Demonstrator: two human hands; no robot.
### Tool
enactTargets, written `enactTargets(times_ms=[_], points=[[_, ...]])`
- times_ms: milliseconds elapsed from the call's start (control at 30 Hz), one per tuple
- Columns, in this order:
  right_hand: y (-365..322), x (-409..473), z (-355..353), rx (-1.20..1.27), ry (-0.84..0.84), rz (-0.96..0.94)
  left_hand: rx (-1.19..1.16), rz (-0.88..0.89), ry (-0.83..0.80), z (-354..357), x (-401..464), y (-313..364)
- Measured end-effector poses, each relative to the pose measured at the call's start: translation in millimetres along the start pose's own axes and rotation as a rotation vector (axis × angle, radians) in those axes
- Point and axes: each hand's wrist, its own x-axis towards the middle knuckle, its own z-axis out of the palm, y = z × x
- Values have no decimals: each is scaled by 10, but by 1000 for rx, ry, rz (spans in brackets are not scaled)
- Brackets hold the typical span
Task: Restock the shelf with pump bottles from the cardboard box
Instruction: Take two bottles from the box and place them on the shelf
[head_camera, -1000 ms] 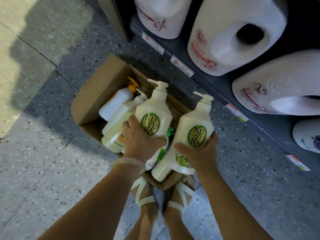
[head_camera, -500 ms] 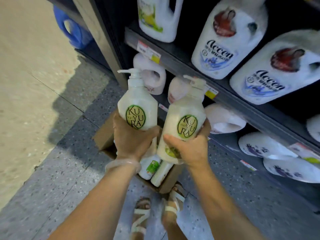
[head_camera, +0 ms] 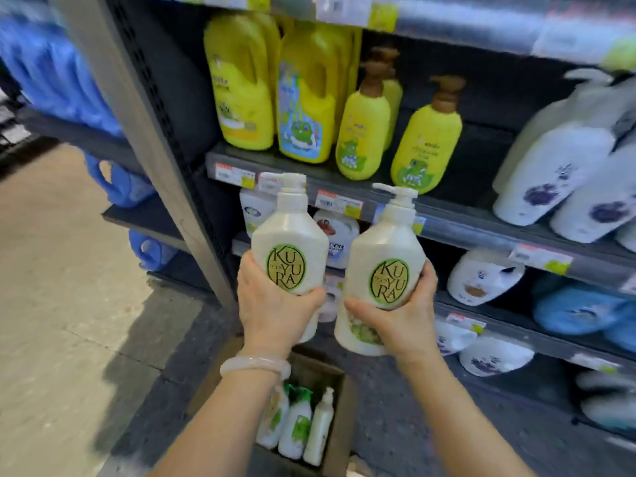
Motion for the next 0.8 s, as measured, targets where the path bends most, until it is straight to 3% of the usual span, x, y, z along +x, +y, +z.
enactTargets(times_ms=[433, 800], points=[[-1760, -562, -1597, 107, 310, -331, -201, 374, -113, -183, -655, 2203], [-1985, -1042, -3465, 83, 498, -417, -332, 457, -239, 493, -1855, 3357]])
